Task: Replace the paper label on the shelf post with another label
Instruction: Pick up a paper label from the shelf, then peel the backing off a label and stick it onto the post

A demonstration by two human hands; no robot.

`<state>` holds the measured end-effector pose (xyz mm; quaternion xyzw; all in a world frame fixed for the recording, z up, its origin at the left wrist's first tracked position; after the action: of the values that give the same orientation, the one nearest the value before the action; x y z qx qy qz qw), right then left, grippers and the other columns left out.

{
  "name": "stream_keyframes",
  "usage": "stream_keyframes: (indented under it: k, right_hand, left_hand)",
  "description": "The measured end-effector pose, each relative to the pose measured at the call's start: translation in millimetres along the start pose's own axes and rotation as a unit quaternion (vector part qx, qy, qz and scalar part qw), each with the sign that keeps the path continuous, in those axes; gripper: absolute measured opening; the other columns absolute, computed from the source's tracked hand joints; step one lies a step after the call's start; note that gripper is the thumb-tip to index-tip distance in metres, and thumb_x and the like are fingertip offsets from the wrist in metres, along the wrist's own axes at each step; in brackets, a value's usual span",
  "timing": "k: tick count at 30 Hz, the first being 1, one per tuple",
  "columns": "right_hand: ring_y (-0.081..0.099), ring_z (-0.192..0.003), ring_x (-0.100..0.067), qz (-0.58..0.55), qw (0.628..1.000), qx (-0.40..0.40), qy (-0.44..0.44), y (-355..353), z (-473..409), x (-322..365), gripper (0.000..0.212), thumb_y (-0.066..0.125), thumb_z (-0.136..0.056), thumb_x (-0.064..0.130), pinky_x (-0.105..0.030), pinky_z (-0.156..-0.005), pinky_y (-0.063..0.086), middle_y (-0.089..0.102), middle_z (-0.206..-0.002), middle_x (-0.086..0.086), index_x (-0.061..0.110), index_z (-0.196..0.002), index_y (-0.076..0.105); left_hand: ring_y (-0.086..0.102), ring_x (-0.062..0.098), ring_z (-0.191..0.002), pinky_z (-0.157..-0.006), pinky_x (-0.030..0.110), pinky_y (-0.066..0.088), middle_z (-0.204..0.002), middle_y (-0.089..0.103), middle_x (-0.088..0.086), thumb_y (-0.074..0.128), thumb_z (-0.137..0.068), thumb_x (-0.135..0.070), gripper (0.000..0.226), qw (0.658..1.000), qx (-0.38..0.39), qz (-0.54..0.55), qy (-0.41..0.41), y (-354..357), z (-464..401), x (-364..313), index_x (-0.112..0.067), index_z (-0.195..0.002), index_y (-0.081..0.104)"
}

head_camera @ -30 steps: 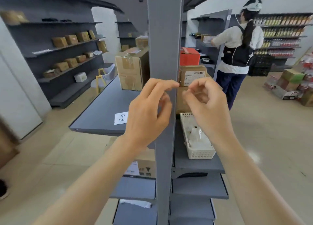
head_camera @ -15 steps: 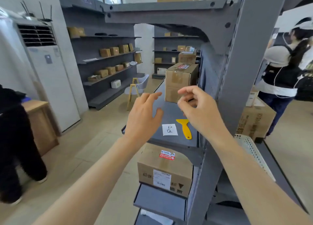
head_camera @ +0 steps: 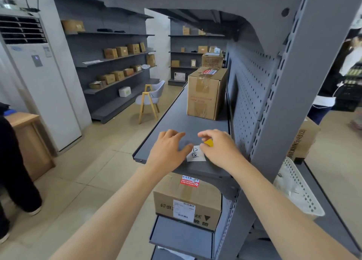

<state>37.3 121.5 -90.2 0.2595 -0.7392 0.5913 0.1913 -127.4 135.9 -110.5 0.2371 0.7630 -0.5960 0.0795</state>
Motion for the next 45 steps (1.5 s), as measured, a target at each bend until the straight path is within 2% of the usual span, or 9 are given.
stream_keyframes:
  k: [4,11,18,21,26,32,35,40,45]
  right_hand:
    - [0.031,-0.143,-0.027,0.127,0.990,0.052,0.013,19,-5,-8,0.048,0.057,-0.103,0.037,-0.042,-0.115,0.038,0.052,-0.149,-0.001,0.024,-0.149,0.053]
    - [0.022,-0.145,-0.030,0.211,0.975,0.066,0.002,26,-6,-12,0.044,0.048,-0.104,0.048,-0.042,-0.117,0.031,0.045,-0.151,0.001,0.028,-0.140,0.061]
    - [0.036,-0.135,-0.028,0.183,0.982,0.026,-0.023,22,-5,-7,0.032,0.060,-0.099,0.040,-0.040,-0.109,0.040,0.061,-0.136,0.002,0.029,-0.126,0.071]
    - [0.059,-0.117,-0.026,0.066,0.998,0.021,0.000,17,-2,-2,0.032,0.068,-0.096,0.032,-0.033,-0.079,0.051,0.073,-0.115,-0.001,0.027,-0.127,0.060]
    - [0.062,-0.076,-0.006,-0.079,0.993,-0.053,-0.066,-18,13,30,0.046,0.063,-0.100,0.021,-0.010,-0.051,0.040,0.070,-0.098,0.004,0.034,-0.137,0.040]
    - [0.064,-0.064,-0.002,-0.150,0.968,-0.132,-0.153,-74,48,75,0.023,0.058,-0.102,0.012,-0.013,-0.052,0.052,0.063,-0.087,0.012,0.031,-0.115,0.062]
    - [0.069,-0.062,-0.009,-0.142,0.960,-0.171,-0.168,-100,70,83,0.018,0.060,-0.101,0.012,-0.014,-0.056,0.053,0.067,-0.081,0.015,0.027,-0.100,0.070]
    - [0.070,-0.053,-0.011,-0.202,0.951,-0.177,-0.154,-131,93,76,0.021,0.061,-0.101,0.015,-0.012,-0.049,0.049,0.073,-0.094,0.004,0.033,-0.106,0.070]
    - [0.074,-0.070,-0.007,-0.237,0.944,-0.181,-0.140,-151,108,62,0.022,0.062,-0.100,0.012,-0.035,-0.058,0.064,0.073,-0.099,0.010,0.032,-0.100,0.071]
  left_hand:
    - [0.028,0.024,-0.145,-0.111,0.041,0.038,-0.149,0.044,0.000,0.051,-0.091,-0.068,0.076,0.998,0.038,-0.054,0.002,8,-5,4,-0.025,-0.153,0.039]
    - [0.027,0.030,-0.141,-0.113,0.042,0.030,-0.143,0.051,-0.001,0.048,-0.090,-0.071,0.061,0.993,0.075,-0.090,0.032,17,-13,14,-0.035,-0.140,0.054]
    - [0.037,0.024,-0.134,-0.101,0.036,0.039,-0.124,0.061,-0.004,0.068,-0.087,-0.053,0.047,0.998,0.061,0.020,0.023,14,-10,8,-0.024,-0.123,0.057]
    - [0.063,0.018,-0.101,-0.087,0.034,0.054,-0.113,0.067,-0.001,0.078,-0.085,-0.036,0.043,0.991,0.030,0.127,0.004,3,-8,1,-0.028,-0.117,0.050]
    - [0.074,0.021,-0.084,-0.085,0.041,0.061,-0.089,0.078,0.004,0.078,-0.087,-0.022,0.044,0.919,-0.037,0.392,0.001,-29,4,-13,-0.029,-0.124,0.054]
    - [0.073,0.021,-0.082,-0.078,0.036,0.063,-0.079,0.077,0.006,0.065,-0.094,-0.002,0.033,0.796,-0.032,0.604,0.022,-77,25,-42,-0.018,-0.122,0.055]
    - [0.073,0.024,-0.070,-0.078,0.038,0.062,-0.073,0.076,0.008,0.066,-0.092,0.006,0.028,0.797,-0.028,0.596,0.093,-95,43,-58,-0.015,-0.106,0.054]
    - [0.076,0.025,-0.074,-0.079,0.037,0.061,-0.082,0.079,0.009,0.058,-0.088,0.004,0.024,0.799,-0.002,0.580,0.160,-112,58,-84,-0.018,-0.096,0.063]
    - [0.076,0.022,-0.075,-0.076,0.031,0.060,-0.084,0.080,0.010,0.072,-0.080,0.009,0.033,0.791,0.035,0.583,0.183,-116,67,-108,-0.019,-0.096,0.065]
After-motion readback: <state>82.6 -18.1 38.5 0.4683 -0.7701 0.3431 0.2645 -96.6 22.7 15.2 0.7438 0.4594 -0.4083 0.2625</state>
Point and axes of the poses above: each hand's wrist, its own z-axis away from the middle knuckle, its own y-axis out of the palm, x = y × z, the point moved 3 cm from there along -z, towards the middle knuckle
